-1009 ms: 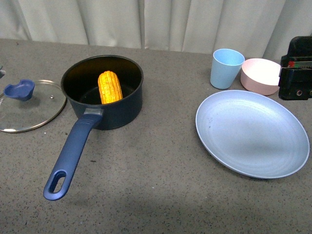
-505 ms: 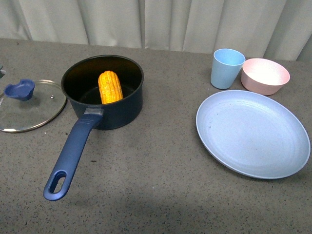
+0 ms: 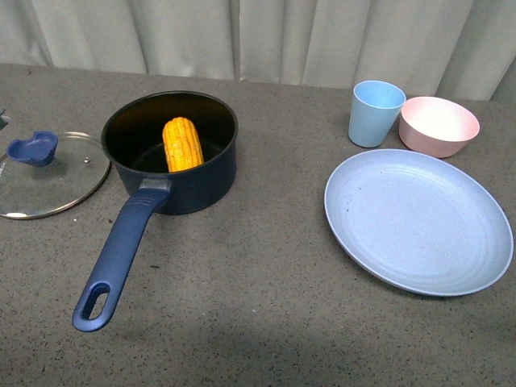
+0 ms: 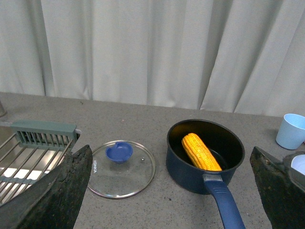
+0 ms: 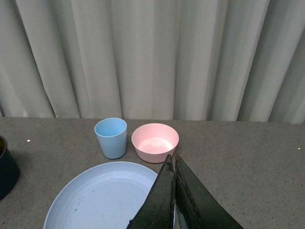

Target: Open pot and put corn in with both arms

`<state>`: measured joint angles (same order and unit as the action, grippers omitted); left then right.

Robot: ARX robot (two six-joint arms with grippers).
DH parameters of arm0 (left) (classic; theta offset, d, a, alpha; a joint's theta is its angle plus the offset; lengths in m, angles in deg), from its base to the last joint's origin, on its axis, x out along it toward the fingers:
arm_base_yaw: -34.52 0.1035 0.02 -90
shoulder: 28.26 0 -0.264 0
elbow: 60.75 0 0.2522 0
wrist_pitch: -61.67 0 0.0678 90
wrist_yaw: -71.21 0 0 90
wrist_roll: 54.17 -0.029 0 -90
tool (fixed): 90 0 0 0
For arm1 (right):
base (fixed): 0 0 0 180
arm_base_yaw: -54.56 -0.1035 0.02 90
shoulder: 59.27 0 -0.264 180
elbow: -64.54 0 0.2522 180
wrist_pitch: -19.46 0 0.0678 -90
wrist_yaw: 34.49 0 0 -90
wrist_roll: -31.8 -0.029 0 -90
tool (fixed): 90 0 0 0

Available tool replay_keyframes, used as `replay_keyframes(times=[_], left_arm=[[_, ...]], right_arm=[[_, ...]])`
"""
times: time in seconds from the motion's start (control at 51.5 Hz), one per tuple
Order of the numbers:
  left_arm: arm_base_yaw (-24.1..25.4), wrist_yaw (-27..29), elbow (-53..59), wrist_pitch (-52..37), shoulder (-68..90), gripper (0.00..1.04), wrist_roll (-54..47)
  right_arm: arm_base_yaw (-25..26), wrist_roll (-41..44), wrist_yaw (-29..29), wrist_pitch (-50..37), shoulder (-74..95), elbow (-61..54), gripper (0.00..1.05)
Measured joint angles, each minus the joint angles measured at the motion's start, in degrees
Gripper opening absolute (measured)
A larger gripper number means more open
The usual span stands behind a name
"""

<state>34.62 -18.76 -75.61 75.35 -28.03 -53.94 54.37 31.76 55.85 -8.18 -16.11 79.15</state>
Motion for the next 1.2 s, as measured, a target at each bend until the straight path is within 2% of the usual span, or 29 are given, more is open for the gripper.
replay_keyframes(times=[0.485, 1.203], left_arm=[[0.00, 0.00, 0.00, 0.00, 0.00, 0.98, 0.00], [0.00, 0.00, 0.00, 0.00, 0.00, 0.98, 0.00]], right_arm=[[0.04, 0.00, -0.24, 16.41, -18.08, -0.55, 0.01], [0.04, 0.00, -0.26, 29.55, -31.50, -0.55, 0.01]])
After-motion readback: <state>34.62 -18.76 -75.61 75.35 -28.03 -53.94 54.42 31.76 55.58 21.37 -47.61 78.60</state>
